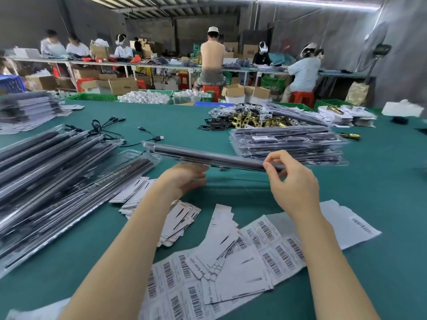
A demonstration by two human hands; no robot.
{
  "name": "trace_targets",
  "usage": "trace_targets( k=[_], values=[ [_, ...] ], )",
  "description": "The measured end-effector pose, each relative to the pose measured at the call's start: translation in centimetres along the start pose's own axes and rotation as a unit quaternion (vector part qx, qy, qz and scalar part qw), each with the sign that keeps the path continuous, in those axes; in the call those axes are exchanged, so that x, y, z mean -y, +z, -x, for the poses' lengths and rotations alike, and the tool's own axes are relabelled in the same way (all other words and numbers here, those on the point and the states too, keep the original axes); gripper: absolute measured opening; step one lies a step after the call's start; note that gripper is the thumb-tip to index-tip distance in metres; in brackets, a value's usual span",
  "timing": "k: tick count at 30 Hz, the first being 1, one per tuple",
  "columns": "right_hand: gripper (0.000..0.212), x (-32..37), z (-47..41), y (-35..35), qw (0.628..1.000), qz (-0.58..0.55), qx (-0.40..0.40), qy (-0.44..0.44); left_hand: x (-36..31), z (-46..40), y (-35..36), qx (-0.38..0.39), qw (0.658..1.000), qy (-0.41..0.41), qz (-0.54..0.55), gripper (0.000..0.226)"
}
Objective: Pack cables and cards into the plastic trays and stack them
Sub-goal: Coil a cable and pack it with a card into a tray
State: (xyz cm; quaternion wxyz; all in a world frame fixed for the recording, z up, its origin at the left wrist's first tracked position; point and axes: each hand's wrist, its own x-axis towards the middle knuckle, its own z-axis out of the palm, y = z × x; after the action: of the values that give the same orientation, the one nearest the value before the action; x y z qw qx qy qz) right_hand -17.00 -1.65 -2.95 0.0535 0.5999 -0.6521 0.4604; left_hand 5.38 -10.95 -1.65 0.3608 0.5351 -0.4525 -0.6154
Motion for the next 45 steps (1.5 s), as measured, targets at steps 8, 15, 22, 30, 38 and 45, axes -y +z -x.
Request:
trace_targets(
  k=[8,15,22,30,38,45],
  values=[
    [0.005,-2.4,2.3,0.3,0.998,-0.004,0.031,0.054,-0.3,-0.1,-5.6,-0.007,0.924,-0.036,0.381,0.062],
    [0.008,-1.7,2.3,0.7,0.986,0.021,0.160,0.050,-2.0,0.2,-7.5,-0.152,0.976,0.072,-0.137,0.051],
    [0.006,-0.1,1.8,1.2,0.962,-0.089,0.251,0.056,-1.2,0.5,-1.7,-0.174,0.834,0.285,-0.440,0.034],
    [0.019,-3.5,0.4,-0.5,0.981,-0.024,0.059,0.181,2.1,1.7,4.8,0.164,0.747,0.351,-0.541,0.027],
    [0.029,-4.6,0.4,-0.7,0.964,0.007,0.147,0.223,2.3,2.1,5.2,0.127,0.698,0.374,-0.597,0.023],
    [0.036,-4.3,-0.7,-1.6,0.954,-0.086,0.073,0.279,1.8,2.5,5.7,0.119,0.691,0.436,-0.564,0.025]
  ],
)
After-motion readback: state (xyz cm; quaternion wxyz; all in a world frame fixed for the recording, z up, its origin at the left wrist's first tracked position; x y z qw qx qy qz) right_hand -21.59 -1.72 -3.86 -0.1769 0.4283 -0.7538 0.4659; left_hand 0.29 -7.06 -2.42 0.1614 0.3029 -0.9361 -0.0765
